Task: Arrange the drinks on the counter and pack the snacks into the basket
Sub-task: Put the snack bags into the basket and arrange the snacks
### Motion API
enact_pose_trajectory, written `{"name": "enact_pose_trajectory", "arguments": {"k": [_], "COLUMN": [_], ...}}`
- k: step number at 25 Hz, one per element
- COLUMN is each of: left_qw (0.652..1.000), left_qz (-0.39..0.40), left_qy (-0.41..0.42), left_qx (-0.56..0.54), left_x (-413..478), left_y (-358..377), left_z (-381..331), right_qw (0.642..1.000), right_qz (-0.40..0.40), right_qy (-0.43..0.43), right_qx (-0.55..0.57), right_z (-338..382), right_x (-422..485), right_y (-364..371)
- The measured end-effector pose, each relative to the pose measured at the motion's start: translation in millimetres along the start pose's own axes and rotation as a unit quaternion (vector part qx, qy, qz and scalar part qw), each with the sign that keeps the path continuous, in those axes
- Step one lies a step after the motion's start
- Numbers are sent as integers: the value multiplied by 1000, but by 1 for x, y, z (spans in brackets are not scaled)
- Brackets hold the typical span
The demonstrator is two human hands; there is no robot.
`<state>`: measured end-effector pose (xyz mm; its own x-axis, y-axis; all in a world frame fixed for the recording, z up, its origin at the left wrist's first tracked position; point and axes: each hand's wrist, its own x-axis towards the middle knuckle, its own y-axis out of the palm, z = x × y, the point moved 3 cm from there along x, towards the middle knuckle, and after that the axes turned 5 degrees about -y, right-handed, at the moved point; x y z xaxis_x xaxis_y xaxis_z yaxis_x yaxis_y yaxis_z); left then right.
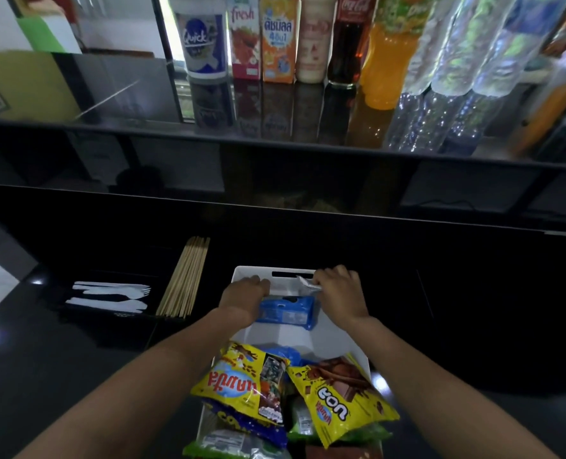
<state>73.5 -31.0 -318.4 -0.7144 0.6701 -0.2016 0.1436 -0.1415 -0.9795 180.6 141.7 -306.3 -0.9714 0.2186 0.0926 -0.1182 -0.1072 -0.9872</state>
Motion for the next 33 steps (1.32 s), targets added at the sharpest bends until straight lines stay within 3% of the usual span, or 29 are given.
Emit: {"name": "enact_pose_trajectory", "arguments": {"k": [7, 16, 19, 23, 27, 33], "left_qw": [998, 997, 998, 990, 983, 985], "left_qz": [-67, -63, -59, 54, 93, 138], "left_qy": [-14, -36, -10, 18, 37, 42], "left_qx": [-6, 24, -26, -127, -153, -94], "left_x": [15, 11, -1, -33, -61, -78], "left_y": [3, -2, -8, -3, -3, -1], "left_z": [1, -5, -14, -22, -19, -14], "right_qw": [996, 996, 995, 991, 984, 984], "right_qz": [-61, -62, -77, 20, 90, 134], "right_qy": [34, 66, 35, 61, 85, 66], "right_qx": [-58, 11, 50, 119, 126, 98], "right_z": [-1, 10, 22, 27, 28, 45], "right_x": [1, -10, -27, -66, -93, -117], "right_y": [1, -5, -7, 8, 3, 2]}}
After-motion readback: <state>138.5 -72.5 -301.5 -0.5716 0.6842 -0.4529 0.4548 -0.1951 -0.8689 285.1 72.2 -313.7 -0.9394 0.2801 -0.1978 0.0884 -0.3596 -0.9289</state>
